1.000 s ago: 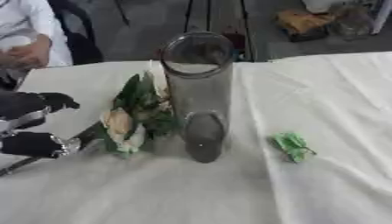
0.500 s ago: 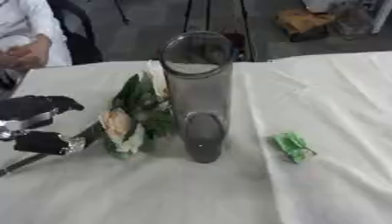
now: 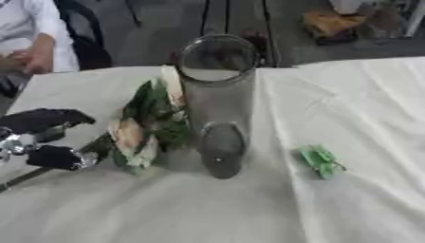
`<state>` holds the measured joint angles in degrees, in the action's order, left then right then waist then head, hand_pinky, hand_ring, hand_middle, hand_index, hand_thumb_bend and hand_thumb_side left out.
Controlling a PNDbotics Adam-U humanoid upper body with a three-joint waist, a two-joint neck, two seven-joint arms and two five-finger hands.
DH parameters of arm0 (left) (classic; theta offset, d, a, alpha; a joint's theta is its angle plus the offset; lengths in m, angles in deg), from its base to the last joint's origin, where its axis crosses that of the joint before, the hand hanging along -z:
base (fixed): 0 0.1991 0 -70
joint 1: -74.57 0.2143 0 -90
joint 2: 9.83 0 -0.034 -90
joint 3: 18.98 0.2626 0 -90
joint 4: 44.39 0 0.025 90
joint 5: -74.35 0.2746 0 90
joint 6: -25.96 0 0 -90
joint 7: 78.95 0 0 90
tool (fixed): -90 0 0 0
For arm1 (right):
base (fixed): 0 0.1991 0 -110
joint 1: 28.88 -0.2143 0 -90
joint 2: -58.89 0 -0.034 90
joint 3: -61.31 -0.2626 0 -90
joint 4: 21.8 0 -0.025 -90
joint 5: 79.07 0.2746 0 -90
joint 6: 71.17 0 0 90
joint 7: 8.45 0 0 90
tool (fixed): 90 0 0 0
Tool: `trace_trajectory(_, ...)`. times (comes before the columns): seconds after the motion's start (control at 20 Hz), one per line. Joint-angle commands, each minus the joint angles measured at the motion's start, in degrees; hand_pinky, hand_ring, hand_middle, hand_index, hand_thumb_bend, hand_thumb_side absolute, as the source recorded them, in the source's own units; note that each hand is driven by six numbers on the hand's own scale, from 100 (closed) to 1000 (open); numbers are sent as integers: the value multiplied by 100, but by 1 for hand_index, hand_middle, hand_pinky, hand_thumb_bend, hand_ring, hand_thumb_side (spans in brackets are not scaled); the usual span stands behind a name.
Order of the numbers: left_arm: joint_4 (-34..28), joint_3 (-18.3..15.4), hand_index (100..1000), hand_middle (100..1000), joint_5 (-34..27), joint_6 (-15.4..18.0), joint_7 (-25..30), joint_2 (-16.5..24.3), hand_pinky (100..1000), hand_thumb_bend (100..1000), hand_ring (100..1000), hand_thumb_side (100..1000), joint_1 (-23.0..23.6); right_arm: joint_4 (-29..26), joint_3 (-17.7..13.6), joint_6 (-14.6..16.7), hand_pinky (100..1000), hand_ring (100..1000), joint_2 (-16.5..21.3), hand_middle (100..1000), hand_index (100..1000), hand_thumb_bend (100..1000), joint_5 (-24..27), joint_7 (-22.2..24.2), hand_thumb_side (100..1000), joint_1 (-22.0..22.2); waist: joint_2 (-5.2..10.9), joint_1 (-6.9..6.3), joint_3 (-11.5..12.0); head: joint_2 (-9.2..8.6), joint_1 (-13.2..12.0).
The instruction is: Arrange flowers into the vase.
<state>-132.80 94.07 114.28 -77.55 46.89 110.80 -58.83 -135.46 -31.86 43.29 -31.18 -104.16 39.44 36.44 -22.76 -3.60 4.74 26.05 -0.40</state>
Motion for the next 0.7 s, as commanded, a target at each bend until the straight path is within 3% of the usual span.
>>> trace_trajectory(0.05, 87, -35, 1000, 949, 104, 60, 21, 78, 832, 393, 929, 837, -114, -93, 2, 46, 575, 632, 116, 520, 710, 100, 58, -3, 899, -51, 95, 0, -4, -72, -31)
trace_trajectory(0.7, 440, 30, 1000, 935, 260, 178, -28, -79, 815, 356, 917, 825, -190, -93, 10, 59, 579, 634, 113, 518, 711, 100, 86, 35, 902, -55, 61, -8, -53, -119, -84)
